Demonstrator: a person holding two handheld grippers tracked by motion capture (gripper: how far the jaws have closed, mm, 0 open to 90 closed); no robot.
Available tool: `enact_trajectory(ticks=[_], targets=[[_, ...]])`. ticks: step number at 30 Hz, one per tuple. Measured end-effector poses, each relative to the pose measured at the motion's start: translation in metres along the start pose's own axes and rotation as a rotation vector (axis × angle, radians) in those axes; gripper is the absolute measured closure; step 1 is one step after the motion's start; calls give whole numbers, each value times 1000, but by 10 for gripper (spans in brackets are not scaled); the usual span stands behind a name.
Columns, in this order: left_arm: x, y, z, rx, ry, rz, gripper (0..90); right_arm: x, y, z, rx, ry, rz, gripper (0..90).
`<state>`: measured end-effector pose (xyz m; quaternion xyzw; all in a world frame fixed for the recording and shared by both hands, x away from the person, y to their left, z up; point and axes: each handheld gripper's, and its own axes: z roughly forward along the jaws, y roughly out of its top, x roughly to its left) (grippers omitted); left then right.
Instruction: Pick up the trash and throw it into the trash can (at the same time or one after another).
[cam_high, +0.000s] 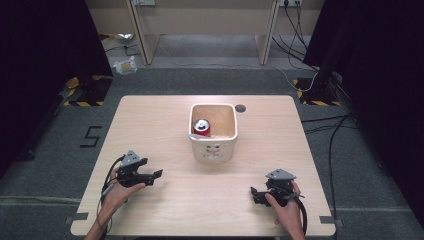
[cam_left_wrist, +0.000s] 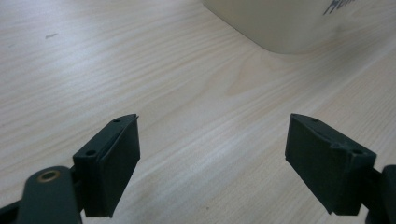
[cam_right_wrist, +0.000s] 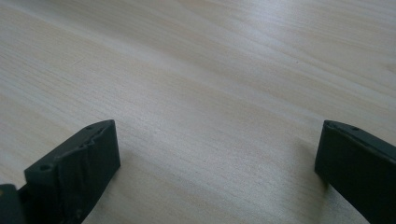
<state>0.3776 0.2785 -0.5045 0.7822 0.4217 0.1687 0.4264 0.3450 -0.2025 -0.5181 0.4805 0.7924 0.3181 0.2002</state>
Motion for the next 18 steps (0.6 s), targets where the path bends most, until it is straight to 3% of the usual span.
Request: enact_trajectory(ticks=[10,18], targets=[[-11,-14,5,58,0,39,174,0,0,0,1,0,1,2],[-14,-19,5,79,-6,33,174,0,0,0,1,0,2,2]])
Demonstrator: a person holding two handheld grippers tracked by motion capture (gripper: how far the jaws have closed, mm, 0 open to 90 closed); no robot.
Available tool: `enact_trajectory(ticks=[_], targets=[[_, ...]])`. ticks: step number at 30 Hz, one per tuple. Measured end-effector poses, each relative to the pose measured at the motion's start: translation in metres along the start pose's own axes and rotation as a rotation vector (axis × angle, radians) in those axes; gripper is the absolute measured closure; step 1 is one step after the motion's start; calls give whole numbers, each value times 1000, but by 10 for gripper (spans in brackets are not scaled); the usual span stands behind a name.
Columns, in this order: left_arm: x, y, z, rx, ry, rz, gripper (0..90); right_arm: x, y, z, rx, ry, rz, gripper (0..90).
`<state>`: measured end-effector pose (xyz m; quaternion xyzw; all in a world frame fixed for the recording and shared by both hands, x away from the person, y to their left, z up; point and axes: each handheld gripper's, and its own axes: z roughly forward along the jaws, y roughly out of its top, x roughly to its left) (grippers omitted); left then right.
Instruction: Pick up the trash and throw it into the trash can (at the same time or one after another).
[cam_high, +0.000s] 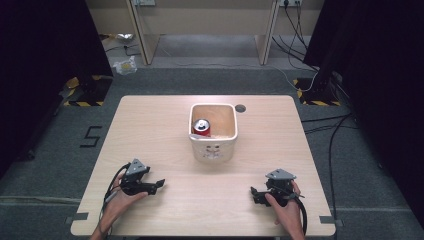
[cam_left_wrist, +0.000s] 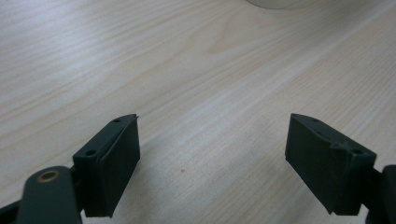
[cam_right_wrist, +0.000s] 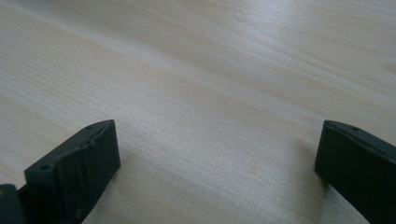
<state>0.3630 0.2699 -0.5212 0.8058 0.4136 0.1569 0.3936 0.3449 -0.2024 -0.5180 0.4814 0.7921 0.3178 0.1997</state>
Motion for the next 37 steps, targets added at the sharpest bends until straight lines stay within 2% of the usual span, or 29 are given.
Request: enact_trajectory(ticks=[13,18,37], targets=[[-5,-8,-5,20,18,20,172,0,0,0,0,0,0,2],[-9,-10,-8,31,34,42,152,0,0,0,-1,0,-1,2],[-13,-13,-10,38,38,42,131,0,0,0,-1,0,-1,2]])
